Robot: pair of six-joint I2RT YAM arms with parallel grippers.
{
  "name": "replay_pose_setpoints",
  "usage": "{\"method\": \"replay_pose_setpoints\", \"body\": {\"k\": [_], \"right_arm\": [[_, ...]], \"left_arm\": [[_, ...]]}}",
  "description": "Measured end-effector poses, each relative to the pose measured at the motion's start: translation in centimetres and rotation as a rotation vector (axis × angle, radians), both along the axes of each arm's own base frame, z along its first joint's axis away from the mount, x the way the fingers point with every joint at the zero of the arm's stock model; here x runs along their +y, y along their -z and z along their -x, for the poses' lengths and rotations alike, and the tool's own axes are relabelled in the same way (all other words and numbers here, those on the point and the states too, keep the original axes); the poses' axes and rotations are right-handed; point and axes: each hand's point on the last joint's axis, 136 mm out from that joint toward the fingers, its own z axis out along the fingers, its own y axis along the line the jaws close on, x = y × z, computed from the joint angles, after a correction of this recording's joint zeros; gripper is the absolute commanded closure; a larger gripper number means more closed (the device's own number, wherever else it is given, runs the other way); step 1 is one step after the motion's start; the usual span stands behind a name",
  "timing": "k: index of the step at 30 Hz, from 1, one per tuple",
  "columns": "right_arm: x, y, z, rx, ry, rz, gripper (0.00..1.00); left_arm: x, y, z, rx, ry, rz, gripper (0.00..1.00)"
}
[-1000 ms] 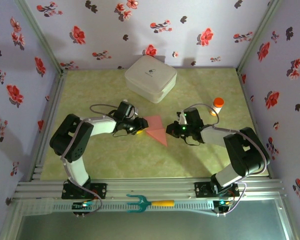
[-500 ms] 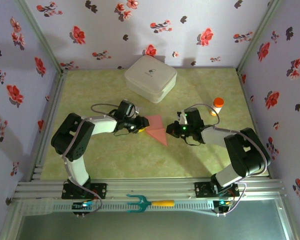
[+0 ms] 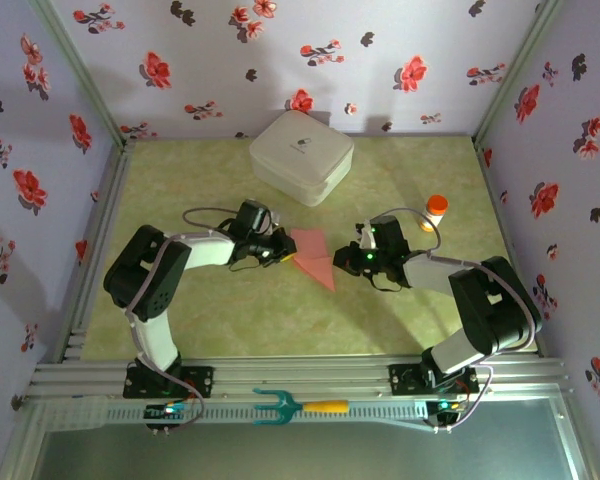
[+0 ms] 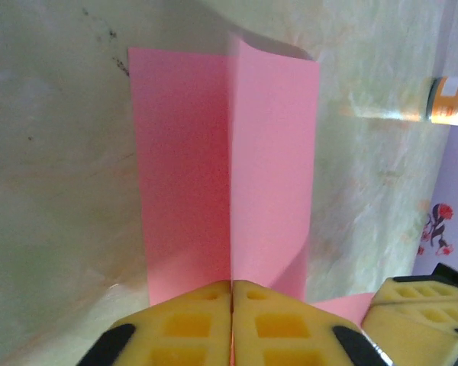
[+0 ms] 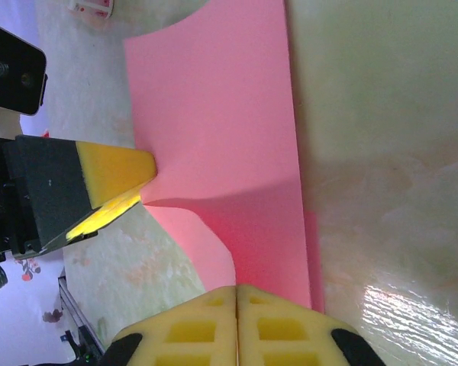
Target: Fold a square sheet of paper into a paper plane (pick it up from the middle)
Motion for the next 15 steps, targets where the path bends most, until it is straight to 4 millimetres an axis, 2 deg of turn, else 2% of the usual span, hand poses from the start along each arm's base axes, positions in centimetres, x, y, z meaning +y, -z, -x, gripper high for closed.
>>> {"method": "replay_pose_setpoints", "body": {"k": [2, 8, 11, 15], "right_arm": [[-0.1, 0.1, 0.1, 0.006, 0.002, 0.006, 0.83], [-1.5, 0.8, 0.3, 0.007, 0.032, 0.100, 0.68], [-2.5, -0.2, -0.2, -0.064, 0.058, 0.159, 0.65], [-2.7, -2.4, -0.7, -0.259, 0.046, 0.271, 0.62]], "left_arm": [[-0.1, -0.2, -0.1, -0.006, -0.003, 0.007, 1.00], [0.1, 0.0, -0.4, -0.020, -0.017, 0.000, 1.00], [0.8, -0.1, -0.4, -0.035, -0.042, -0.024, 1.00], [1.7, -1.3, -0.8, -0.075, -0.087, -0.049, 1.00]]}}
